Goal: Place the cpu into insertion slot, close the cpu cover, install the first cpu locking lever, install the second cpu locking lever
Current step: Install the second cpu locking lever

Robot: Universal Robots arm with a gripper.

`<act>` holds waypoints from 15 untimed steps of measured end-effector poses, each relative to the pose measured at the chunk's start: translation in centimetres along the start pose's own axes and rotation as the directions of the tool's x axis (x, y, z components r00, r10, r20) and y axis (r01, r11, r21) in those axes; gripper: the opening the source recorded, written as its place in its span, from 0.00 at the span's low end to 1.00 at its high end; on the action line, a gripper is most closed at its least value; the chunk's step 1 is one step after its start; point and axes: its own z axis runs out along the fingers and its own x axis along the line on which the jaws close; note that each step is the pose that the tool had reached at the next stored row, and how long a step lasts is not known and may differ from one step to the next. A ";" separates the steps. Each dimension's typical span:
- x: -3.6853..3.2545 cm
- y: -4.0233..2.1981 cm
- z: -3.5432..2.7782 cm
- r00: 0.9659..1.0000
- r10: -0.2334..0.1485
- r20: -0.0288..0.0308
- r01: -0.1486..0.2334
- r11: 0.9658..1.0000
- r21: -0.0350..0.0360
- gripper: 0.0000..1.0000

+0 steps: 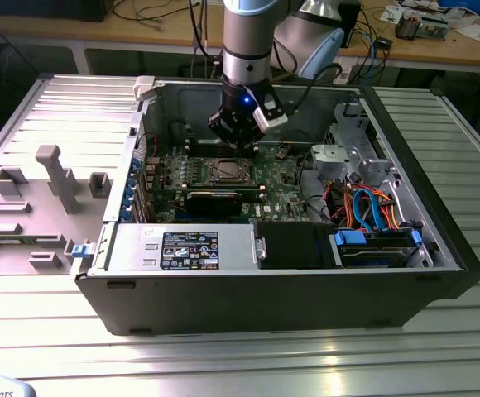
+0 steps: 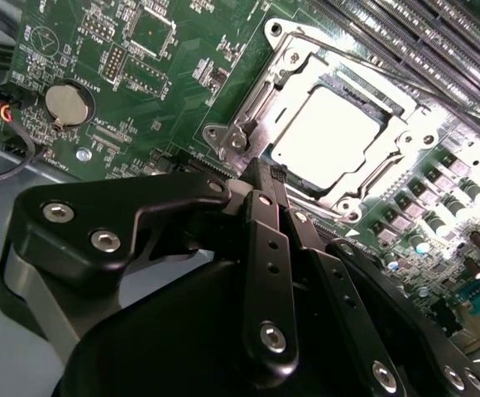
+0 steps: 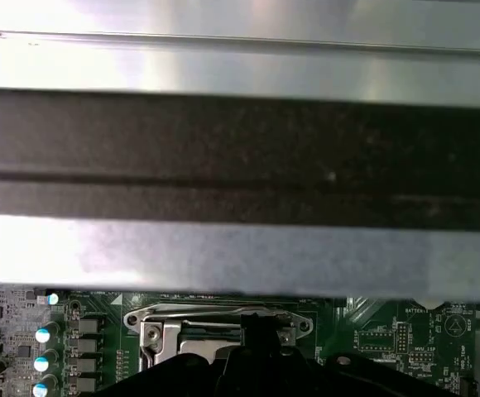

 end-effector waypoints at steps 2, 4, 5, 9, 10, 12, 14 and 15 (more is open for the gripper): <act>0.00 -0.09 0.00 1.000 0.000 0.000 0.000 1.000 0.000 0.11; 0.03 -0.11 -0.07 1.000 0.000 0.000 0.000 1.000 0.000 0.11; 0.03 -0.11 -0.18 1.000 0.000 0.000 0.000 1.000 0.000 0.11; 0.02 -0.09 -0.93 1.000 0.000 0.000 0.000 1.000 0.000 0.11; 0.02 -0.09 -1.10 1.000 0.000 0.000 0.000 1.000 0.000 0.11; 0.02 -0.08 -1.28 1.000 0.000 0.000 0.000 1.000 0.000 0.11; 0.02 -0.09 -1.27 1.000 0.000 0.000 0.000 1.000 0.000 0.11; 0.03 -0.16 -1.29 1.000 0.000 0.000 0.000 1.000 0.000 0.11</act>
